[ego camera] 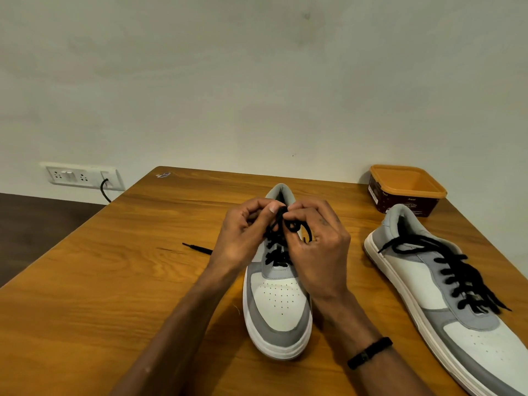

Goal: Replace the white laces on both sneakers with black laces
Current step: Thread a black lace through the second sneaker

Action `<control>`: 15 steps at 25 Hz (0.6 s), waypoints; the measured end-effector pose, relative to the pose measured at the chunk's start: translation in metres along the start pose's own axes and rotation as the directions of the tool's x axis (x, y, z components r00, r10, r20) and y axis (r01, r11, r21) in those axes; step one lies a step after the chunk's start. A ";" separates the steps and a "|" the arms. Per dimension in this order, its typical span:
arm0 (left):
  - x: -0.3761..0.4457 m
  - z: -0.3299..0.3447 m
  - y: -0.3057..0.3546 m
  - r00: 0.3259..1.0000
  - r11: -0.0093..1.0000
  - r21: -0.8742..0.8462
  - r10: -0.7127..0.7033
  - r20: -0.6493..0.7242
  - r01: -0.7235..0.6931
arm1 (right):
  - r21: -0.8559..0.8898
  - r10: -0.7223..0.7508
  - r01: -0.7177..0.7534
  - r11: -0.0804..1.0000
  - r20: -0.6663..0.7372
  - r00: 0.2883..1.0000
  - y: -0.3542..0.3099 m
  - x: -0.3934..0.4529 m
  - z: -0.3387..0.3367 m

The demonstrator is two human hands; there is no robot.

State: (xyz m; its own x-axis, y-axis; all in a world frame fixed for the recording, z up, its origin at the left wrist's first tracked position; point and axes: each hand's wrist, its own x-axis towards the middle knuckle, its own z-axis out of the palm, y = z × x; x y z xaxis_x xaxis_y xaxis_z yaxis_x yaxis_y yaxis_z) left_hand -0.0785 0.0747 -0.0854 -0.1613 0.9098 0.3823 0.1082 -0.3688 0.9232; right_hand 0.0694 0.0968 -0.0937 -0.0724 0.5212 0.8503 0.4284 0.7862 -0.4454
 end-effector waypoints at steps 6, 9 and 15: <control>0.003 -0.012 0.001 0.936 0.987 0.124 0.140 -0.322 -0.104 | 0.174 0.236 -0.228 0.958 -0.029 0.971 -0.015 -0.003 -0.037; 0.004 -0.016 -0.001 0.927 0.976 0.175 0.180 -0.330 -0.127 | 0.275 0.395 -0.395 0.877 0.057 0.917 -0.017 -0.018 -0.064; 0.009 -0.030 -0.018 0.931 0.942 0.332 0.170 -0.324 -0.057 | 0.401 0.681 -0.683 0.611 0.174 0.711 -0.006 -0.028 -0.102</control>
State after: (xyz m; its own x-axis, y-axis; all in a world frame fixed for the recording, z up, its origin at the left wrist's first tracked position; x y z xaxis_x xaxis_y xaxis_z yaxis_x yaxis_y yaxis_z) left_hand -0.1113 0.0838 -0.0974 -0.4492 0.7223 0.5258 0.4365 -0.3361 0.8346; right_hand 0.1611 0.0441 -0.0861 0.0840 0.9639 0.2528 -0.0496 0.2574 -0.9650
